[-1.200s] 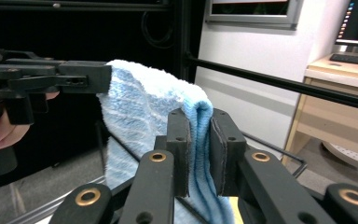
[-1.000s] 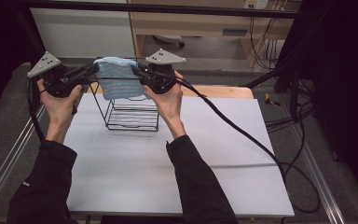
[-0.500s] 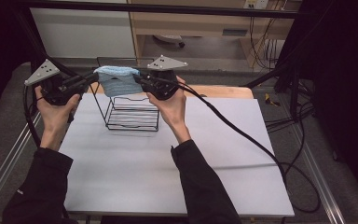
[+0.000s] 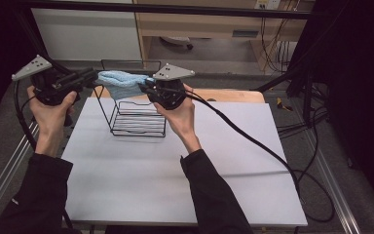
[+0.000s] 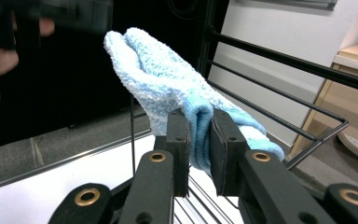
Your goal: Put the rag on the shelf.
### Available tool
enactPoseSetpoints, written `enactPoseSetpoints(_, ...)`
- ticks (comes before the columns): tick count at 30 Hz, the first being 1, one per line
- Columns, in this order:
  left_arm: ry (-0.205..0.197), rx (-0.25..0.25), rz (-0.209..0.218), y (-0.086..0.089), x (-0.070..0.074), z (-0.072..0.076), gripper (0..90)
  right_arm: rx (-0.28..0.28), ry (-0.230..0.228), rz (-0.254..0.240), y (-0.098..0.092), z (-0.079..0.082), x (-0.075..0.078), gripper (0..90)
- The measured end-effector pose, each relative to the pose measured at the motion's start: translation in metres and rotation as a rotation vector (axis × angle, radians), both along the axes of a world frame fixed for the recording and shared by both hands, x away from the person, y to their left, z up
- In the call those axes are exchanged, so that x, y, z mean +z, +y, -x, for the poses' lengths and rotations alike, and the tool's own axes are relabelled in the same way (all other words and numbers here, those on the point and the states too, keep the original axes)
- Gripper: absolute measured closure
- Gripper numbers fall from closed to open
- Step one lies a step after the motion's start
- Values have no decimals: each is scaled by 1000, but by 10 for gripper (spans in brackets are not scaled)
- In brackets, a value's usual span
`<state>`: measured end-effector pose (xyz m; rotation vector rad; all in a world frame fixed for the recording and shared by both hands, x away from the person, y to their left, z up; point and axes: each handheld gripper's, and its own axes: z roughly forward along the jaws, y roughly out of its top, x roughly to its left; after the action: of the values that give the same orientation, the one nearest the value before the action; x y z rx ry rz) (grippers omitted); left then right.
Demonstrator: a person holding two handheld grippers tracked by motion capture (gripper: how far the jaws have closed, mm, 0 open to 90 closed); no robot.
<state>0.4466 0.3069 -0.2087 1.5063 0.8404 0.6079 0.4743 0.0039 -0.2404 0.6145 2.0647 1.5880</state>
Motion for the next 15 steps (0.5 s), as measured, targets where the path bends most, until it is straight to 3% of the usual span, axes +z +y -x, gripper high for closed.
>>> enactPoseSetpoints(6,52,9,-78,-16,14,-15,820,10,-7,13,0,2,-2,795)
enactPoseSetpoints(10,111,-20,-117,-22,6,-22,846,19,-13,24,-1,2,-4,794)
enactPoseSetpoints(15,124,-55,-134,-21,-7,-17,871,27,-18,40,-2,2,-5,779)
